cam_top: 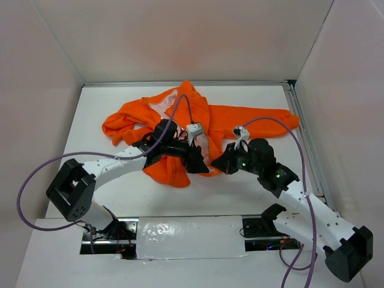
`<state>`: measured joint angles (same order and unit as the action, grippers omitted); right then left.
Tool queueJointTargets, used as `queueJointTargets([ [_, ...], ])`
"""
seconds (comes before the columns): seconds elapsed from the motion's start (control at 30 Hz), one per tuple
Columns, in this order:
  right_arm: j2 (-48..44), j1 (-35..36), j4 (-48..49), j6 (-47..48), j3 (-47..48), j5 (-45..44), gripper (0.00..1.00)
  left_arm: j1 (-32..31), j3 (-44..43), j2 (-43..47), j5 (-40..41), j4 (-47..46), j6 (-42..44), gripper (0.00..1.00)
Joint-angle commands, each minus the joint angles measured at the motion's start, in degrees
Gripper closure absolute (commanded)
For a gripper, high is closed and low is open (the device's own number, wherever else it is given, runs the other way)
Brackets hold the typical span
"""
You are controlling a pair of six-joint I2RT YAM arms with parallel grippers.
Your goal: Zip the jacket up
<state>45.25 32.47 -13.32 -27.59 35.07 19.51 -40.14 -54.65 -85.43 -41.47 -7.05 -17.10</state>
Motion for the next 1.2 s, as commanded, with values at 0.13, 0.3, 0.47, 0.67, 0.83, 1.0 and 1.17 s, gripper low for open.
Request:
queueJointTargets([
  [0.13,0.01,-0.56,0.14,0.61,5.1,3.08,1.0,0.15,-2.21,-4.04,-10.8,-8.51,7.78,0.21],
  [0.3,1.24,-1.09,0.92,-0.26,5.27,1.77,1.0,-1.43,-1.25,-3.87,-12.05,-10.35,7.96,0.67],
  [0.47,0.72,-0.92,3.56,-2.02,5.8,-3.76,1.0,-2.4,1.3,-2.21,-10.82,-9.92,6.12,1.0],
  [0.67,-1.66,-0.83,11.19,-4.74,4.4,-8.78,1.0,-4.07,7.27,1.4,-6.51,-10.62,1.03,1.0],
  [0.83,-1.66,1.19,11.65,-4.31,3.61,-15.54,1.0,-6.7,10.0,3.33,-7.04,-9.56,-3.37,1.0],
  [1.0,-0.7,2.95,11.39,-0.72,3.16,-20.91,1.0,-8.9,8.69,7.11,-3.55,-3.43,-5.48,1.0],
  [1.17,0.89,6.46,10.25,5.98,1.76,-13.88,0.99,-8.64,4.31,8.61,3.06,2.82,-5.4,1.0],
])
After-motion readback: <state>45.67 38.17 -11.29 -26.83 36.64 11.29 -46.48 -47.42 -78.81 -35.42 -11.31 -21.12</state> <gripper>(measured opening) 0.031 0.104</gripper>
